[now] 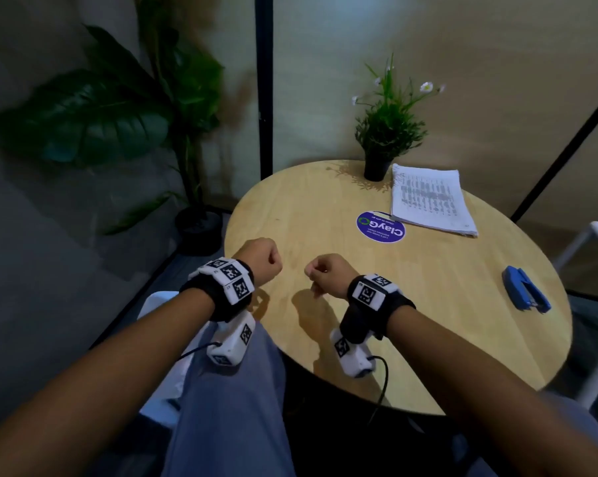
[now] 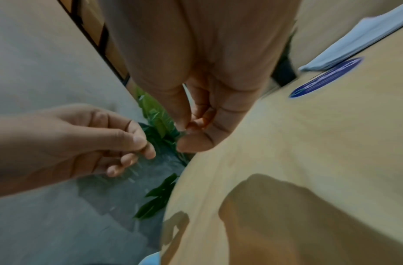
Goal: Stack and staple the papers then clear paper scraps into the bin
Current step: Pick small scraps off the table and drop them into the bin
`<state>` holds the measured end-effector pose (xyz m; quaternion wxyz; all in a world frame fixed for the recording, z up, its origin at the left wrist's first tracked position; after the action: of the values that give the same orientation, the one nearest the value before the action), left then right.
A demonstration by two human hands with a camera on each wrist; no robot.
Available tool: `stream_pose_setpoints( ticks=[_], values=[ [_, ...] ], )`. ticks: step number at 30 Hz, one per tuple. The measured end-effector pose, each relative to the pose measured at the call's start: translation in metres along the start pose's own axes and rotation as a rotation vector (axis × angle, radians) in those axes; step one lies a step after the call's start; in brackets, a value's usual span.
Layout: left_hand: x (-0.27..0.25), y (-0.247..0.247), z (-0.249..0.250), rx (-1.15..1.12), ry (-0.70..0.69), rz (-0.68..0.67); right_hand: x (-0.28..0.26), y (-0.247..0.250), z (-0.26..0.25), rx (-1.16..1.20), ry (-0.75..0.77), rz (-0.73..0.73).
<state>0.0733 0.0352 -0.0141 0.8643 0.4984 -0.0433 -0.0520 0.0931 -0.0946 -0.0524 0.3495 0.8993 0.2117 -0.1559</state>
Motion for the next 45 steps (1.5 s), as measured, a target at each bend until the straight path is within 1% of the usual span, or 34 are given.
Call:
stream_pose_setpoints(
  ticks=[3, 7, 9, 12, 14, 16, 18, 22, 25, 28, 30, 32, 37, 41, 45],
  values=[
    [-0.023, 0.025, -0.050, -0.032, 0.087, 0.075, 0.012, -0.042, -0.050, -0.040, 0.063, -0.073],
    [-0.056, 0.047, -0.111, -0.056, 0.211, 0.154, 0.021, -0.102, -0.109, -0.236, 0.127, -0.180],
    [-0.072, 0.052, -0.137, -0.064, 0.266, 0.165, 0.027, -0.130, -0.131, -0.340, 0.135, -0.228],
    [-0.092, 0.055, -0.172, -0.101, 0.334, 0.173, 0.038, -0.170, -0.155, -0.578, 0.186, -0.261],
    [-0.103, 0.055, -0.192, -0.149, 0.375, 0.181, 0.044, -0.190, -0.165, -0.700, 0.206, -0.246],
    [-0.110, 0.053, -0.205, -0.171, 0.391, 0.168, 0.046, -0.204, -0.175, -0.779, 0.254, -0.210],
    [-0.114, 0.049, -0.216, -0.177, 0.400, 0.149, 0.047, -0.217, -0.181, -0.806, 0.278, -0.233],
    [-0.123, 0.040, -0.233, -0.183, 0.438, 0.119, 0.055, -0.228, -0.186, -0.812, 0.284, -0.251],
    [-0.128, 0.029, -0.241, -0.237, 0.481, 0.099, 0.056, -0.233, -0.187, -0.806, 0.291, -0.251],
    [-0.130, 0.022, -0.240, -0.251, 0.503, 0.051, 0.051, -0.233, -0.190, -0.801, 0.304, -0.239],
    [-0.134, 0.020, -0.239, -0.252, 0.527, 0.020, 0.045, -0.237, -0.189, -0.846, 0.321, -0.272],
    [-0.136, 0.021, -0.236, -0.225, 0.527, 0.000, 0.040, -0.236, -0.191, -0.884, 0.342, -0.261],
    [-0.132, 0.035, -0.226, -0.095, 0.455, 0.023, 0.022, -0.227, -0.197, -0.883, 0.408, -0.198],
    [-0.124, 0.041, -0.212, -0.035, 0.368, 0.024, 0.007, -0.216, -0.197, -0.818, 0.435, -0.224],
    [-0.110, 0.046, -0.194, 0.066, 0.299, 0.034, -0.011, -0.187, -0.186, -0.807, 0.485, -0.196]
  ],
)
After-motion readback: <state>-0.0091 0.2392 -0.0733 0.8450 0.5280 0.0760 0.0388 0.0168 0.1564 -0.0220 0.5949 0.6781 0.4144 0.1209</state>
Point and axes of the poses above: each hand's wrist, its own x-axis towards the middle knuckle, its own y-axis out of the back of the hand, z = x × y, the point moved 10 cm from there along x, towards the middle knuckle, and after that the axes turned 13 degrees about -y, right-handed, at the moved point
